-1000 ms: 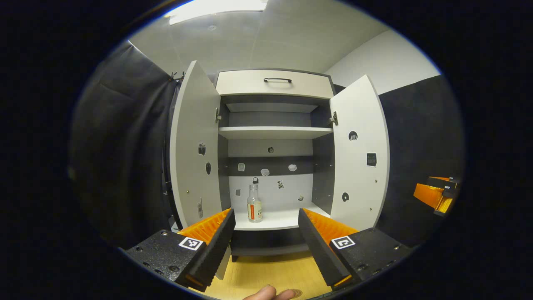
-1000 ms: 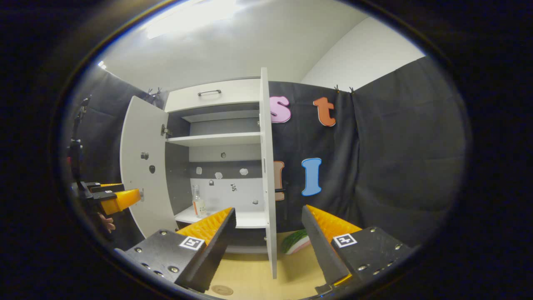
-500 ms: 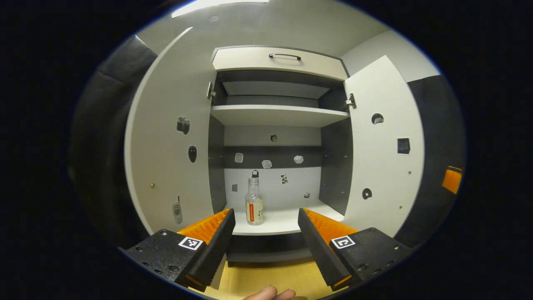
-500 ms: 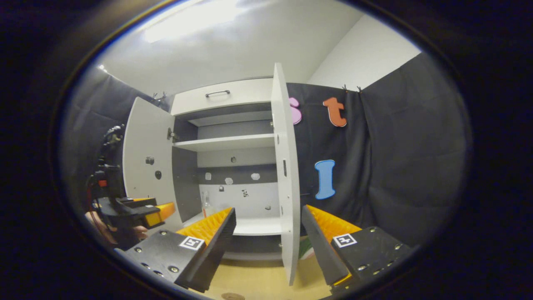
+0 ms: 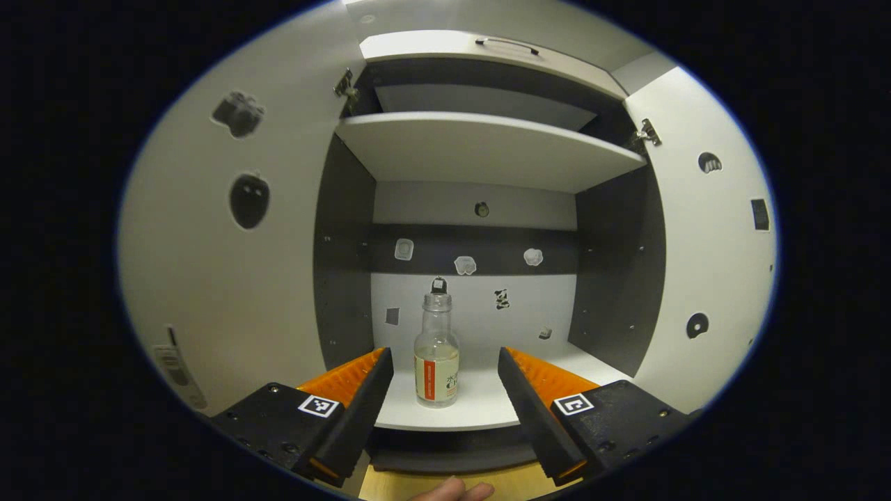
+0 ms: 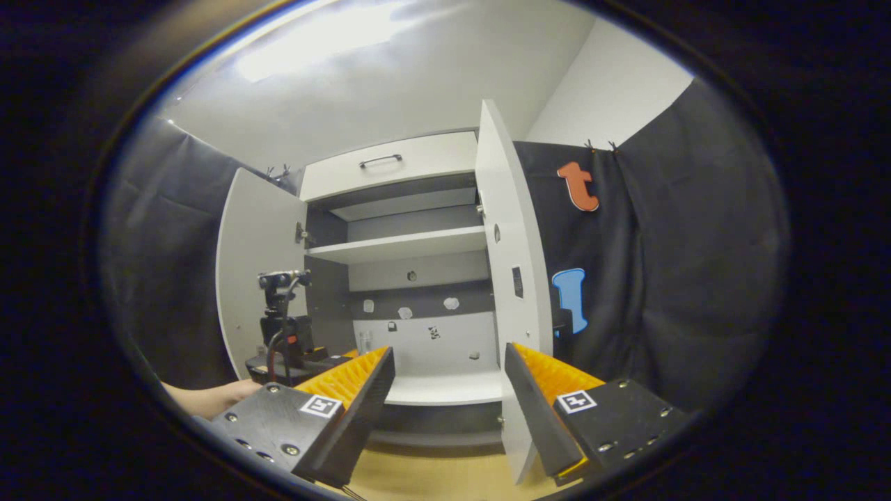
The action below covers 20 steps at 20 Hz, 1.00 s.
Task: Grasp the bottle in the cabinet with the left hand and place it on the coaster, then close the right door with the right hand and the left door with the left hand.
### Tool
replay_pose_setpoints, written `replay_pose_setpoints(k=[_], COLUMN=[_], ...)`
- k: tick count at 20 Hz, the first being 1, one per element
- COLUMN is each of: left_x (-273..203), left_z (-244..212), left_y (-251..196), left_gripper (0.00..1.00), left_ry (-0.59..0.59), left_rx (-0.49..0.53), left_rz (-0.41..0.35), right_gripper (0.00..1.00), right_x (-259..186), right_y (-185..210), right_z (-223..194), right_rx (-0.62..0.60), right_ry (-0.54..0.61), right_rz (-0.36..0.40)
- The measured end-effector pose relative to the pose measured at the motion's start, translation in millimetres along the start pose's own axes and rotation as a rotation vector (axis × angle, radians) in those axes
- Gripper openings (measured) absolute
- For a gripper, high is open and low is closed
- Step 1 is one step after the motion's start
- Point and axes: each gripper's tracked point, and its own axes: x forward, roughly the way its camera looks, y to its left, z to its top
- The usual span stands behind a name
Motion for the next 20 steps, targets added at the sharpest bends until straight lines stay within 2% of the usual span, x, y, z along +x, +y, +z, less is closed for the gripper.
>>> replay_pose_setpoints(k=[5,9,10,11,13,14,16,17,20], left_x=[58.8,97.6,106.1,113.1,132.7,131.2,125.1,119.5,80.4], left_z=[-37.9,-61.5,-66.0,-68.4,-72.6,-71.6,-67.5,-64.4,-38.4], left_y=[6.6,19.7,17.9,16.6,10.0,10.2,11.4,9.2,4.1], left_gripper=[0.97,0.99,0.98,0.96,0.95,0.80,0.80,0.80,0.81], left_ry=[0.069,0.109,0.117,0.117,0.117,0.125,0.127,0.135,0.094], left_rx=[-0.050,-0.037,-0.034,-0.028,-0.004,0.001,0.003,-0.003,-0.034], left_rz=[-0.002,0.045,0.044,0.042,-0.014,-0.011,-0.018,-0.025,-0.049], right_gripper=[0.96,0.96,0.93,0.96,0.96,0.96,0.94,0.97,0.96], right_x=[14.1,15.0,13.6,11.8,5.9,1.1,-8.3,-12.7,-24.5], right_y=[0.8,12.0,13.1,14.8,16.2,18.6,21.2,23.9,25.0], right_z=[-10.8,-16.6,-19.0,-21.6,-27.3,-28.3,-27.9,-27.7,-23.1], right_rx=[-0.034,-0.047,-0.050,-0.056,-0.075,-0.087,-0.106,-0.109,-0.093], right_ry=[0.017,0.032,0.040,0.046,0.060,0.063,0.060,0.057,0.059], right_rz=[-0.024,0.001,0.002,0.002,0.006,0.013,0.021,0.029,0.036])
